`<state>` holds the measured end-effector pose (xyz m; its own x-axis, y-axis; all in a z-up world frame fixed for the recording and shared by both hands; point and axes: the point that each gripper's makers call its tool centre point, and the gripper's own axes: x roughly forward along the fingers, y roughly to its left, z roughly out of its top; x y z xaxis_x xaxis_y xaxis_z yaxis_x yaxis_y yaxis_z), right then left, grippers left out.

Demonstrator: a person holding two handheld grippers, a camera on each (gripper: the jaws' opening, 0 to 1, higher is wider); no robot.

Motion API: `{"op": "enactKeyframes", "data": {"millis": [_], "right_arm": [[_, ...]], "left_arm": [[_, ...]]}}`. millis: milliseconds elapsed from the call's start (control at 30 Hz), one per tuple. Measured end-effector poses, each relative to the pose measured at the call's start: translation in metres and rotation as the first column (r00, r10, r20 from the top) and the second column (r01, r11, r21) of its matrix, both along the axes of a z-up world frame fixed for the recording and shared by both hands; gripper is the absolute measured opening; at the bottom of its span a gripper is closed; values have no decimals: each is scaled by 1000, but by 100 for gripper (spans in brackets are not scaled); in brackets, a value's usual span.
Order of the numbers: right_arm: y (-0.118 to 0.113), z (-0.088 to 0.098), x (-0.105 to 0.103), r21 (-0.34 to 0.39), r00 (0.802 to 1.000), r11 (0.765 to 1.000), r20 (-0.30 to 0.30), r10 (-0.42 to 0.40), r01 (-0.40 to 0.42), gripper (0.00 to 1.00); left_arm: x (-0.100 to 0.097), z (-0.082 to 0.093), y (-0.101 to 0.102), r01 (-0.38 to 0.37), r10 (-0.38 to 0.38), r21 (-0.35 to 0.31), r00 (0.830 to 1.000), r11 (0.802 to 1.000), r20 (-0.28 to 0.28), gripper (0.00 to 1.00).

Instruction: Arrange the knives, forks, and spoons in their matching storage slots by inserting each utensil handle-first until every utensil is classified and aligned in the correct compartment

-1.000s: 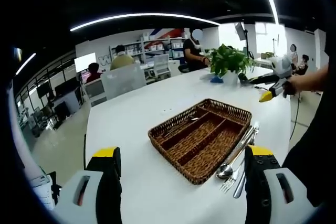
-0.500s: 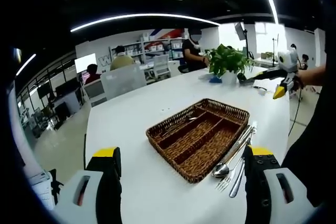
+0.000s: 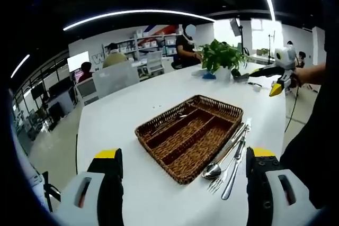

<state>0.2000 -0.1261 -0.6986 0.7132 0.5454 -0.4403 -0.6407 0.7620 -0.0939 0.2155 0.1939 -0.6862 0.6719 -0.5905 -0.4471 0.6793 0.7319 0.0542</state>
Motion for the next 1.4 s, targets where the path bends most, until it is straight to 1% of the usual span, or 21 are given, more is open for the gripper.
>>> {"op": "enactKeyframes", "data": {"millis": [67, 233, 300, 367, 433, 533, 633, 667, 733, 800, 900, 1000, 1033, 1067, 1100, 1133, 1200, 1233, 1267, 1300, 1400], "right_arm": [[-3, 1, -1, 6, 1000, 1000, -1, -6, 6, 100], [-6, 2, -3, 17, 1000, 1000, 0, -18, 18, 100], [-7, 2, -3, 18, 1000, 1000, 2, -21, 21, 100], [-7, 2, -4, 24, 1000, 999, 0, -24, 24, 100], [-7, 2, -4, 28, 1000, 999, 1, -25, 25, 100], [-6, 2, -5, 32, 1000, 999, -2, -27, 27, 100], [-5, 3, -6, 36, 1000, 999, -2, -26, 26, 100], [-5, 3, -7, 37, 1000, 999, -3, -26, 26, 100], [-7, 3, -8, 39, 1000, 999, -3, -30, 30, 100], [-10, 3, -8, 43, 999, 998, -2, -39, 39, 100], [-12, 4, -9, 52, 999, 997, -1, -49, 49, 100], [-14, 2, -10, 52, 998, 997, -5, -58, 58, 100], [-14, 1, -10, 54, 998, 997, -5, -59, 60, 100], [-14, 1, -11, 56, 998, 997, -8, -61, 61, 100], [-14, 1, -11, 56, 998, 996, -9, -62, 62, 100], [-14, 0, -12, 56, 998, 996, -9, -62, 62, 100], [-14, -1, -12, 57, 998, 996, -11, -63, 63, 100], [-15, -1, -13, 57, 998, 996, -12, -64, 65, 100], [-15, -1, -13, 57, 998, 996, -14, -66, 67, 100], [-16, -1, -14, 58, 998, 996, -15, -67, 68, 100], [-19, -2, -15, 56, 997, 996, -18, -75, 76, 100]], "left_arm": [[-1, -6, -5, 16, -16, 21, 1000, 1000, 0, 96], [-7, -23, -20, 73, -71, 65, 997, 995, -33, 92], [-8, -29, -27, 85, -82, 59, 995, 995, -52, 89], [-11, -34, -34, 106, -102, 54, 992, 993, -71, 83], [-16, -46, -47, 132, -126, 47, 985, 990, -118, 78], [-21, -60, -67, 170, -161, 48, 976, 984, -149, 72], [-25, -76, -82, 213, -198, 65, 962, 975, -187, 70], [-28, -82, -88, 235, -215, 83, 955, 968, -205, 68], [-31, -88, -95, 269, -242, 106, 946, 957, -215, 65], [-36, -97, -101, 300, -263, 118, 931, 947, -254, 62], [-34, -113, -104, 304, -260, 122, 923, 945, -283, 61], [-36, -127, -110, 314, -271, 85, 905, 946, -328, 59], [-38, -131, -116, 332, -293, 64, 895, 941, -337, 55], [-43, -137, -118, 348, -306, 51, 876, 936, -372, 48], [-42, -145, -118, 347, -296, 62, 869, 936, -397, 43], [-39, -149, -119, 348, -294, 75, 874, 935, -387, 42], [-37, -155, -122, 361, -302, 100, 878, 927, -370, 45], [-33, -156, -124, 378, -319, 125, 885, 917, -339, 46], [-29, -156, -125, 382, -325, 135, 891, 914, -316, 46], [-28, -157, -126, 379, -323, 136, 893, 915, -312, 46], [-24, -158, -131, 375, -321, 109, 886, 921, -333, 46]]}}
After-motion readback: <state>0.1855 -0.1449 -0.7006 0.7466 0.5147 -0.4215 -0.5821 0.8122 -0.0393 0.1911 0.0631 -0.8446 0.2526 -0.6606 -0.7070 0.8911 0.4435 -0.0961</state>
